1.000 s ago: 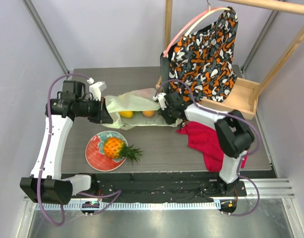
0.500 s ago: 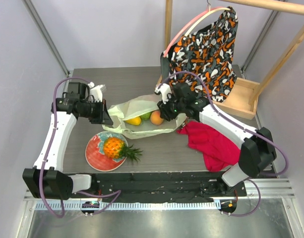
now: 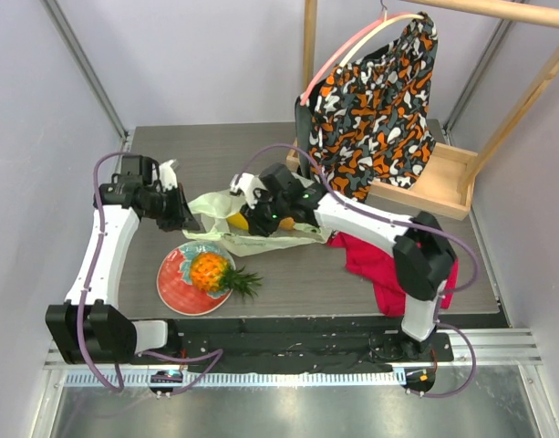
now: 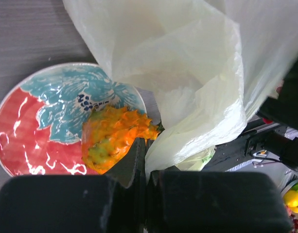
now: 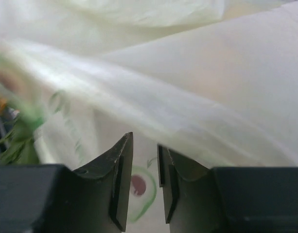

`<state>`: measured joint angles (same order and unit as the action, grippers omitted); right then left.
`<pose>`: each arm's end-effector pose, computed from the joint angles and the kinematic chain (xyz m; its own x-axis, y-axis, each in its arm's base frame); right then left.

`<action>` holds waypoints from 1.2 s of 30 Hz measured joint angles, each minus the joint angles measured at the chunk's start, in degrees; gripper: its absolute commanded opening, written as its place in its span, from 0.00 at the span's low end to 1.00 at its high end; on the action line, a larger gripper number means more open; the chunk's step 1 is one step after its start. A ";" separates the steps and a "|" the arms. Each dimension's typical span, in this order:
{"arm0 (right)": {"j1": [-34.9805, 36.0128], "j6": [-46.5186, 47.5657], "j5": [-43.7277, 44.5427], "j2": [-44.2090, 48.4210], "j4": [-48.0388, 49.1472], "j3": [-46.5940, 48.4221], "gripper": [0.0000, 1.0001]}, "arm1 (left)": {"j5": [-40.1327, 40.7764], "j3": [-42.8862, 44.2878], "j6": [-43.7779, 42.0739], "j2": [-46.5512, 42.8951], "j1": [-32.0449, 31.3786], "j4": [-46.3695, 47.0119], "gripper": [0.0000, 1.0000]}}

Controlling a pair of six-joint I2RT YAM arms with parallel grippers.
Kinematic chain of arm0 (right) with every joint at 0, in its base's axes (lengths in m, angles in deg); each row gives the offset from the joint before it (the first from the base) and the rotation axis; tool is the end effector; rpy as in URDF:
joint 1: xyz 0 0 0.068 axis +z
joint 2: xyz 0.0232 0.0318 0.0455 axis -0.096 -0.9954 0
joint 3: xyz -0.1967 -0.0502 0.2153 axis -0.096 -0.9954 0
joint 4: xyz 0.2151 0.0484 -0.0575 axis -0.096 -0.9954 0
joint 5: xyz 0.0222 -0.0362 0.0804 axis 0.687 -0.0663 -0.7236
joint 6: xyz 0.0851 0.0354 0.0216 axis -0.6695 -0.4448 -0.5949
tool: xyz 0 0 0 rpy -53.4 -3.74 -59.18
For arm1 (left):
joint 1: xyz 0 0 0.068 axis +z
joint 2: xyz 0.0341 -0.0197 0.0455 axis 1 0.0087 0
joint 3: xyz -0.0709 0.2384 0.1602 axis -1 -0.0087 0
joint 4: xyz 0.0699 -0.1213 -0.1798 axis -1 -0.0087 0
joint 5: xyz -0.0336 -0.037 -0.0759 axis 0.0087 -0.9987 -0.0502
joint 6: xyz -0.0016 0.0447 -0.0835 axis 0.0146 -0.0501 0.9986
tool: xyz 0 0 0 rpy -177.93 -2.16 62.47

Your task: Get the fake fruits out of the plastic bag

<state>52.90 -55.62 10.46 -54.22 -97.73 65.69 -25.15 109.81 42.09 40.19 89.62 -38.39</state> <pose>0.2583 0.3241 0.2751 -0.2489 -0.5883 -0.7694 -0.9440 0.3249 0.0570 0.2236 -0.0370 0.3089 -0.9037 -0.2206 -0.3669 -0.0142 0.8720 -0.4892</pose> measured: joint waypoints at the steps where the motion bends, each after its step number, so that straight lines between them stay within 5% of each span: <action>1: 0.46 -0.07 1.33 -2.45 0.44 1.33 0.49 | 0.02 -1.20 0.04 -1.05 0.39 -0.44 0.00; 3: 0.79 -0.48 3.45 -6.25 0.72 3.69 0.67 | 0.09 -3.08 0.04 -3.26 1.01 -1.18 0.00; 6: 0.87 -1.18 6.71 -11.91 1.07 7.98 0.75 | 0.04 -5.33 0.02 -6.56 2.14 -2.27 0.00; 16: 1.81 -2.08 13.81 -18.95 2.27 12.72 0.78 | -2.23 -6.86 0.04 -6.99 3.74 -1.70 0.00; 23: 3.56 -0.90 15.93 -22.67 4.33 13.46 0.25 | -3.37 -7.85 0.07 -6.99 3.78 -0.85 0.00; 30: 3.85 3.13 15.28 -19.58 3.72 11.87 0.09 | -3.67 -8.33 0.26 -6.49 3.78 0.85 0.00; 36: 3.69 6.10 14.40 -4.68 0.44 4.04 0.11 | -3.63 -6.80 0.31 -3.39 3.78 2.43 0.00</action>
<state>56.60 -49.52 24.86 -58.90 -97.29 69.73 -28.77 103.01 42.40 36.80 93.40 -35.96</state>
